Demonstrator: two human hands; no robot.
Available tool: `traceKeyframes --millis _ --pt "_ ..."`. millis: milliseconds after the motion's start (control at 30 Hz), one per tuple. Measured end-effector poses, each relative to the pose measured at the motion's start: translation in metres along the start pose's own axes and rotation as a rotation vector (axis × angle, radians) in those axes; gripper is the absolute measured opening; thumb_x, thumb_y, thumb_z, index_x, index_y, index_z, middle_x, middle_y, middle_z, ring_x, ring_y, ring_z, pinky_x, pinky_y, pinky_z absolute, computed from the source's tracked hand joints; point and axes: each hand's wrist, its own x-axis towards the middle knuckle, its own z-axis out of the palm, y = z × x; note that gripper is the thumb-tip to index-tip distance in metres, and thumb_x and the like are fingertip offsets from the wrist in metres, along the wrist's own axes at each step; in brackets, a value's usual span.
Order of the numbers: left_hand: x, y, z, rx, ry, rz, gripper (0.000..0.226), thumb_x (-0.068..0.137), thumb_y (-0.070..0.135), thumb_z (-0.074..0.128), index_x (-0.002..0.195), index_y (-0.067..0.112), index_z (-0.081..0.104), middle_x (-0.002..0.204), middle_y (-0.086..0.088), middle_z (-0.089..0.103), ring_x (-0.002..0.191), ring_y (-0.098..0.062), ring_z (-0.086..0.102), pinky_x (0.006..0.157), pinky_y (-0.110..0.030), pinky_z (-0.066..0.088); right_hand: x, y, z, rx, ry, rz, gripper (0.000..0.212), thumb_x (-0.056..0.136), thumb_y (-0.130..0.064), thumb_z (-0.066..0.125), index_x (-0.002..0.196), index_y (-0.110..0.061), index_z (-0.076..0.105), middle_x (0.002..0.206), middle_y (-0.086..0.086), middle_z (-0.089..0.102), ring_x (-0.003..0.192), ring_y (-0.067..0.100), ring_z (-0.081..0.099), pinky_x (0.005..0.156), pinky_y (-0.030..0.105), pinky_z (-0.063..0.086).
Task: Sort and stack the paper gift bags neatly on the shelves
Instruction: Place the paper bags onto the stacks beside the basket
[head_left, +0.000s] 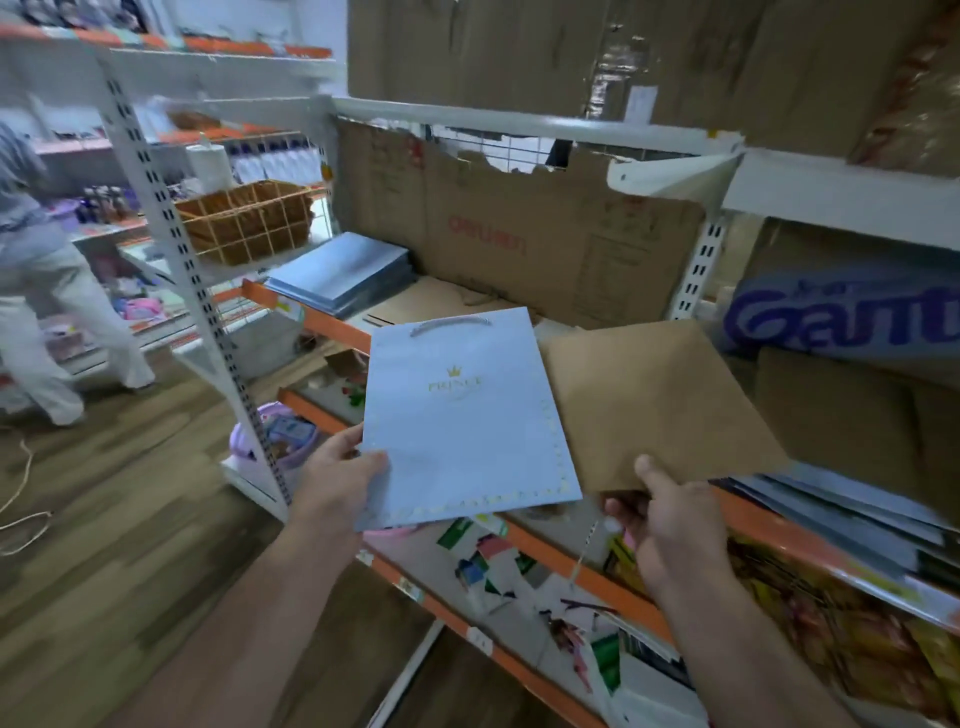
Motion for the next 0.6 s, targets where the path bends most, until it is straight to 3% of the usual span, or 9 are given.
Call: traceKeyframes --millis 167,333,400,500,600 --pt "0.035 0.011 -0.041 -0.039 0.074 -0.003 0.034 0.096 -0.001 0.058 0.126 0.014 0.061 0.111 -0.013 0.072 0.088 -0.038 0.072 0.068 -0.047 0.060 0.009 0.020 0.059 -0.017 -0.057 0.021 0.007 0.101 -0.009 0.056 0.105 -0.009 0.061 0.104 0.012 0.064 0.079 0.025 0.061 0.042 0.024 0.050" --pt "0.078 0.028 -0.053 -0.027 0.118 0.026 0.029 0.096 -0.006 0.054 0.112 0.016 0.064 0.096 -0.005 0.074 0.069 -0.026 0.071 0.051 -0.033 0.057 0.041 0.034 0.116 -0.034 -0.105 0.045 0.008 0.101 -0.009 0.055 0.097 -0.013 0.061 0.096 0.009 0.067 0.077 0.025 0.062 0.042 0.024 0.050" --pt "0.100 0.039 -0.053 -0.011 0.130 0.030 0.029 0.097 -0.007 0.053 0.108 0.018 0.063 0.087 -0.001 0.074 0.066 -0.025 0.071 0.054 -0.037 0.059 0.060 0.040 0.140 -0.018 -0.091 0.059 0.010 0.100 -0.008 0.056 0.094 -0.014 0.060 0.091 0.009 0.066 0.072 0.022 0.062 0.041 0.023 0.049" --pt "0.138 0.058 -0.051 -0.010 0.164 0.032 0.027 0.097 -0.004 0.055 0.115 0.015 0.060 0.096 -0.006 0.071 0.075 -0.031 0.068 0.069 -0.041 0.059 0.091 0.045 0.177 -0.004 -0.111 0.081 0.009 0.099 -0.007 0.056 0.092 -0.010 0.061 0.088 0.011 0.067 0.068 0.023 0.064 0.042 0.023 0.050" --pt "0.175 0.076 -0.048 0.009 0.195 0.024 0.027 0.098 -0.002 0.056 0.119 0.015 0.060 0.096 -0.008 0.071 0.073 -0.032 0.069 0.063 -0.042 0.059 0.120 0.046 0.211 -0.010 -0.105 0.107 0.009 0.099 -0.008 0.057 0.091 -0.010 0.061 0.084 0.010 0.068 0.057 0.018 0.066 0.043 0.024 0.049"
